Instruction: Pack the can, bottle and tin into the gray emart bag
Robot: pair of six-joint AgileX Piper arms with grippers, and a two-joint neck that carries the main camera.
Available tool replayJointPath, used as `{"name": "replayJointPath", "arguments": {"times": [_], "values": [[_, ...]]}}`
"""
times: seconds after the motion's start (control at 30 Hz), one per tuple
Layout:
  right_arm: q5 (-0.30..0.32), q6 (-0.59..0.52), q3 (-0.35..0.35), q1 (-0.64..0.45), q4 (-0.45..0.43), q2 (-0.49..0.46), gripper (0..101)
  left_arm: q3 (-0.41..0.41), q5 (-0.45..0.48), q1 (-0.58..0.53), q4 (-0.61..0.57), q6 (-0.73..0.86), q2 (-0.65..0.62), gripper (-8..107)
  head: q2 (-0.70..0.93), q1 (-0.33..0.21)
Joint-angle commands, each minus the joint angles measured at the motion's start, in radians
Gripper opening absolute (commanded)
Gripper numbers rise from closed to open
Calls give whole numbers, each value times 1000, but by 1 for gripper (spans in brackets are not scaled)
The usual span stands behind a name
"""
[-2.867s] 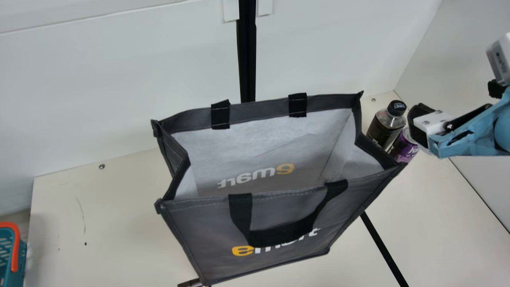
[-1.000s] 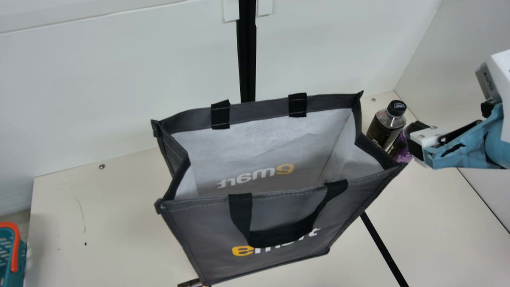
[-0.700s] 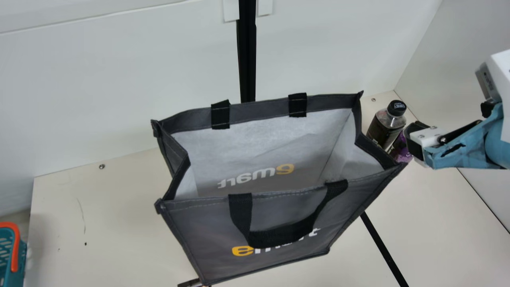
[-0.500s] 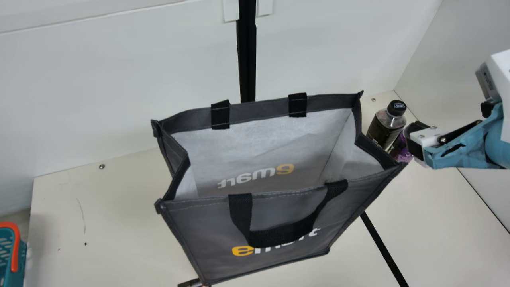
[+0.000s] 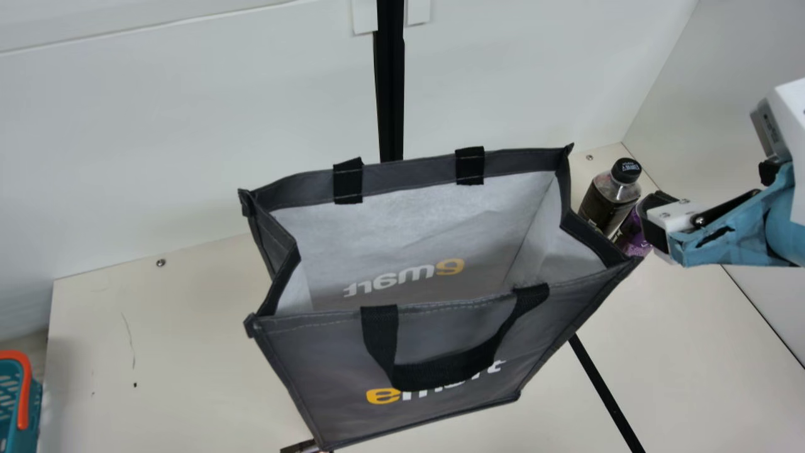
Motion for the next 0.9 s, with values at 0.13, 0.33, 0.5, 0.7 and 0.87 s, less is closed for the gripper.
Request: {"name": "replayJointPath", "arguments": {"times": [0.13, 0.33, 0.5, 0.7, 0.87], "values": [[0, 0, 0, 0, 0, 0, 91, -41, -7, -17, -9, 18, 35, 90, -1, -23], [0, 0, 0, 0, 0, 0, 91, -90, -15, -40, -14, 44, 76, 90, -1, -23], [0, 0, 0, 0, 0, 0, 91, -132, -19, -70, -12, 63, 110, 90, -1, -23], [0, 0, 0, 0, 0, 0, 91, -179, -22, -118, -1, 77, 146, 90, -1, -23], [0, 0, 0, 0, 0, 0, 91, -213, -24, -158, 9, 83, 172, 90, -1, -23]]}}
